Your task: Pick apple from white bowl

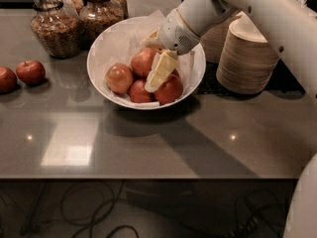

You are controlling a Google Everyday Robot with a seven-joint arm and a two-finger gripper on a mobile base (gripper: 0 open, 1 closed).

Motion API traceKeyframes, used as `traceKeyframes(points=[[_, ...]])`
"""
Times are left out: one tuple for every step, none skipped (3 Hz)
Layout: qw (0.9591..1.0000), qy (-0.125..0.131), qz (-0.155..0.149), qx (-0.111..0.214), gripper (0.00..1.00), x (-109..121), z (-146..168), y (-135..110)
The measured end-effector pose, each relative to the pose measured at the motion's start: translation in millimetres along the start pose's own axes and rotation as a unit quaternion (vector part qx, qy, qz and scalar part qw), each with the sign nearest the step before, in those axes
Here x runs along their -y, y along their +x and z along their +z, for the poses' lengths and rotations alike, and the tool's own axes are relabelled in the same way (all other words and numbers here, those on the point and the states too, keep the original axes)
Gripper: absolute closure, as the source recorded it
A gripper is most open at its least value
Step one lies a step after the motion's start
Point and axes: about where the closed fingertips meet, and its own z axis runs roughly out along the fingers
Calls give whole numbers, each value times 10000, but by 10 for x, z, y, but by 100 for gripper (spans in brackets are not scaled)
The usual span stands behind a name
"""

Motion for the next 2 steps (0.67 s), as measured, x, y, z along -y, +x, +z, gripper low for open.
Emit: traceKeyframes(points=[[10000,0,0,0,42,0,0,0],[10000,0,0,0,66,0,1,0]])
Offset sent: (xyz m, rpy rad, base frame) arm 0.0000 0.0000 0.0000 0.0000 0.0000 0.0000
